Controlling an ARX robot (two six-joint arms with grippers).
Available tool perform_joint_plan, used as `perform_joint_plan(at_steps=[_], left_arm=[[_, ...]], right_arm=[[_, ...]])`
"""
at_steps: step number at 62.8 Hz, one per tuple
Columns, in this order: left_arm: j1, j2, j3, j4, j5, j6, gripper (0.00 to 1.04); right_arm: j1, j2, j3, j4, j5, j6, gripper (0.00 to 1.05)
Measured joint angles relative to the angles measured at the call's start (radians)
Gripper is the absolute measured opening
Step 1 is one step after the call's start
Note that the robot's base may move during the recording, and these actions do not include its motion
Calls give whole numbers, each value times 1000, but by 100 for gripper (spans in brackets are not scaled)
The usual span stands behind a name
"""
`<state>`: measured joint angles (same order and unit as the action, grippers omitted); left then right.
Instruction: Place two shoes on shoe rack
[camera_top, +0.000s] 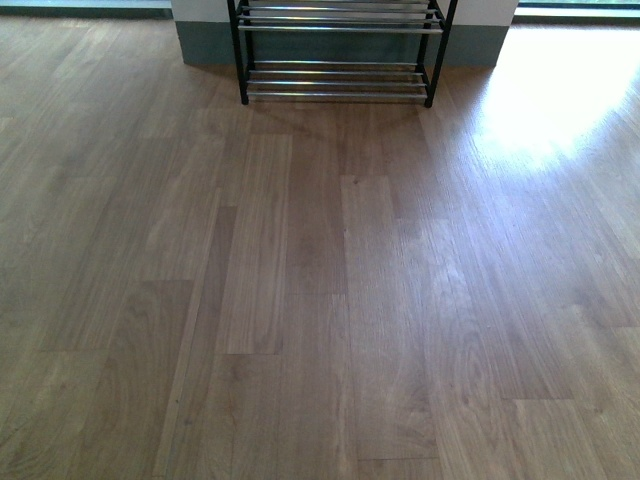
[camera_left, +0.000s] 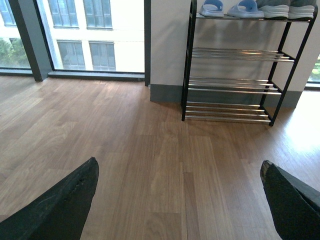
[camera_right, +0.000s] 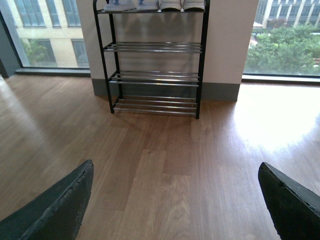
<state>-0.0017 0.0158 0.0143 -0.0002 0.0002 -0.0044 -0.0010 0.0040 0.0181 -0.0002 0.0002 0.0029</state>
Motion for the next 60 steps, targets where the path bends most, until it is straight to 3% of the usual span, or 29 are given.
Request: perform_joint_plan(at_steps=[60], left_arm=[[0,0,0,0,0,0,95]], right_arm=[[0,0,0,0,0,0,95]])
